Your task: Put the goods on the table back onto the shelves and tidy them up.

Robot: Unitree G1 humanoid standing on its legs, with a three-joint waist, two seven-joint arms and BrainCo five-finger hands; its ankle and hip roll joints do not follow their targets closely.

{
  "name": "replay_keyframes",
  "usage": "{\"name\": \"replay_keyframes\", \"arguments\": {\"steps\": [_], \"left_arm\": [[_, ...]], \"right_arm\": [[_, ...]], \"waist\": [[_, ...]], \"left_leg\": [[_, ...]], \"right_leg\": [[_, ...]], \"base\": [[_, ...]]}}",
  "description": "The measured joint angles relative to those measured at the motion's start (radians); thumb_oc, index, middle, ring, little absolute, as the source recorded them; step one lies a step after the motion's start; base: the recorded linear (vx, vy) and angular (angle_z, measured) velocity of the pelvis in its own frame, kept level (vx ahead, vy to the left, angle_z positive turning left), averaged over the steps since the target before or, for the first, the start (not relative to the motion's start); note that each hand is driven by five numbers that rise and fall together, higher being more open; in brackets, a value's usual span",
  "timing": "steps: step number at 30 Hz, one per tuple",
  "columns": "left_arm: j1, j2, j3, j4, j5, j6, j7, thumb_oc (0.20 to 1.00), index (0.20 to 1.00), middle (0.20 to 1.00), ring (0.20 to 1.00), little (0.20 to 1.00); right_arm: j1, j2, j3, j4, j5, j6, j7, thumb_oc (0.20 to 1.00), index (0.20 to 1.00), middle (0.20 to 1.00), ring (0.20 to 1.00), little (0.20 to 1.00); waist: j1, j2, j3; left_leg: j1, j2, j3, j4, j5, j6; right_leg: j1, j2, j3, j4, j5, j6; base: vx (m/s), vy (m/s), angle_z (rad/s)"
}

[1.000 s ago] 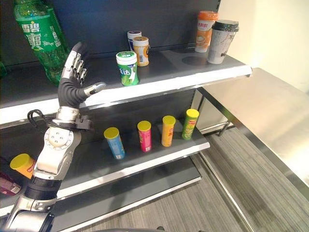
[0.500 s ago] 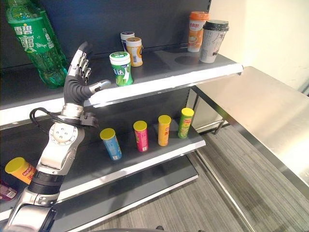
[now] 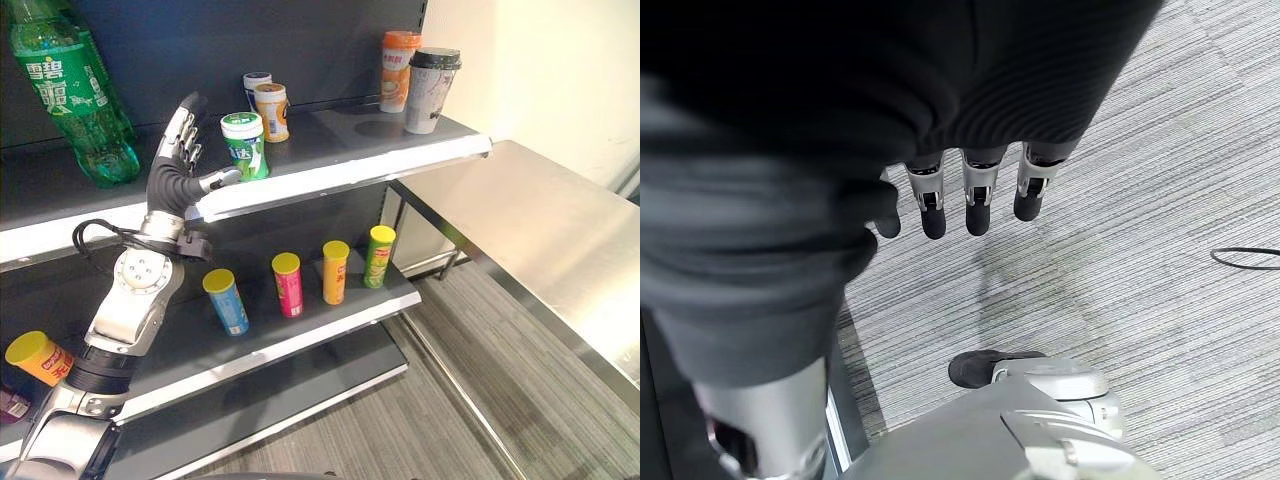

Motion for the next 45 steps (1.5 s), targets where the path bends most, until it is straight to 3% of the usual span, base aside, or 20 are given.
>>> {"name": "replay_keyframes", "arguments": {"steps": [30,33,45], "left_arm": [[-0.072,-0.05,-0.061,0.046,-0.001,0.001,-0.002,1.0,1.0,1.0,1.0,1.0],[-0.06,-0.062,-0.069,0.033,-0.002,0.009,-0.004,1.0,1.0,1.0,1.0,1.0],[-0.017,-0.061,-0.091,-0.02,-0.01,0.009,-0.022,1.0,1.0,1.0,1.0,1.0]], "right_arm": [[0.022,0.0,0.001,-0.01,0.0,0.0,-0.001,1.0,1.0,1.0,1.0,1.0],[-0.053,0.04,0.031,0.032,0.008,0.022,-0.041,1.0,1.0,1.0,1.0,1.0],[-0.09,0.044,0.036,0.054,0.012,0.024,-0.049,1.0,1.0,1.0,1.0,1.0]], "waist": [[-0.002,-0.013,0.0],[0.003,-0.014,-0.002],[0.023,-0.003,-0.006]], "left_leg": [[-0.002,0.0,0.019,-0.006,-0.012,0.003],[-0.001,0.001,0.017,-0.006,-0.019,0.005],[0.004,0.002,0.013,-0.006,-0.014,0.001]], "right_leg": [[-0.008,0.001,0.018,0.0,0.0,0.002],[-0.005,0.002,0.015,0.0,0.004,-0.004],[0.002,0.002,0.009,0.0,0.001,-0.009]], "base": [[0.01,0.001,-0.01],[0.03,0.018,0.0],[0.01,0.005,0.01]]}}
